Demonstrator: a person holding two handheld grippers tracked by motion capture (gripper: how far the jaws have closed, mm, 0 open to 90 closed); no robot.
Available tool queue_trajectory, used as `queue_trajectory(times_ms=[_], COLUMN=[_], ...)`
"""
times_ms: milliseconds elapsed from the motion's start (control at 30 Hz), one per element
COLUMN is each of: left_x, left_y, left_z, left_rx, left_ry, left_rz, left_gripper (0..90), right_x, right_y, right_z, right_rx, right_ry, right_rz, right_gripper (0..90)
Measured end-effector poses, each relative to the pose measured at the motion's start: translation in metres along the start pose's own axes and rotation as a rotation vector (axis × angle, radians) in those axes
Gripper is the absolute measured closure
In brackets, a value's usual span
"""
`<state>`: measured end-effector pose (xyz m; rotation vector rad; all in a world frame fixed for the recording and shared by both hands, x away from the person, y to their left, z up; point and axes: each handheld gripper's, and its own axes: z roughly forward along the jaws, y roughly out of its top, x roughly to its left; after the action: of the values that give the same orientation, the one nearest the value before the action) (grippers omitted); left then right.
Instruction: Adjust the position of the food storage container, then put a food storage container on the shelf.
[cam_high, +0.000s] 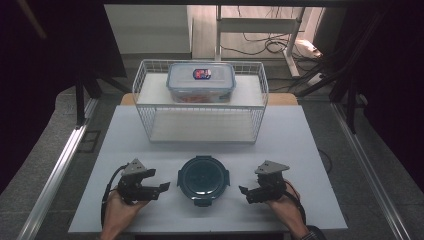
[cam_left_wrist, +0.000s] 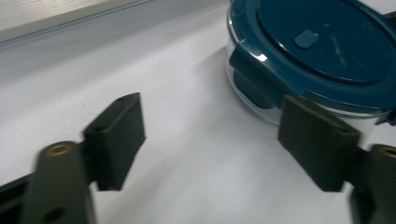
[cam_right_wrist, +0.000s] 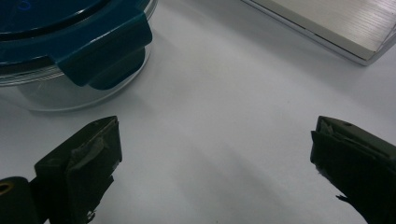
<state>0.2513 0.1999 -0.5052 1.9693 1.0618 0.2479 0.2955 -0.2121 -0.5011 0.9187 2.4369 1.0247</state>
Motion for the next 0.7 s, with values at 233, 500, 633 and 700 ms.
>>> queue_trajectory(times_ms=[233,500,633,700], left_x=[0.002,0.012,0.014,0.016], left_y=[-0.007,-0.012,-0.013,-0.014], left_z=[0.007,0.007,0.009,0.01], left_rx=[0.041,0.009,-0.001,-0.019], left_ry=[-0.037,-0.033,-0.069,-0.121], left_rz=[0.038,0.03,0.027,0.025], left_gripper=[5.8,0.8,0.0,0.0], right_x=[0.0,0.0,0.0,0.0], right_y=[0.0,-0.001,0.0,0.0], right_z=[0.0,0.001,0.001,0.001], right_rx=[0.003,0.007,0.001,0.0], right_ry=[0.006,0.01,0.015,0.014], right_rz=[0.0,-0.003,0.001,0.001], right_gripper=[1.8,1.7,1.5,1.1])
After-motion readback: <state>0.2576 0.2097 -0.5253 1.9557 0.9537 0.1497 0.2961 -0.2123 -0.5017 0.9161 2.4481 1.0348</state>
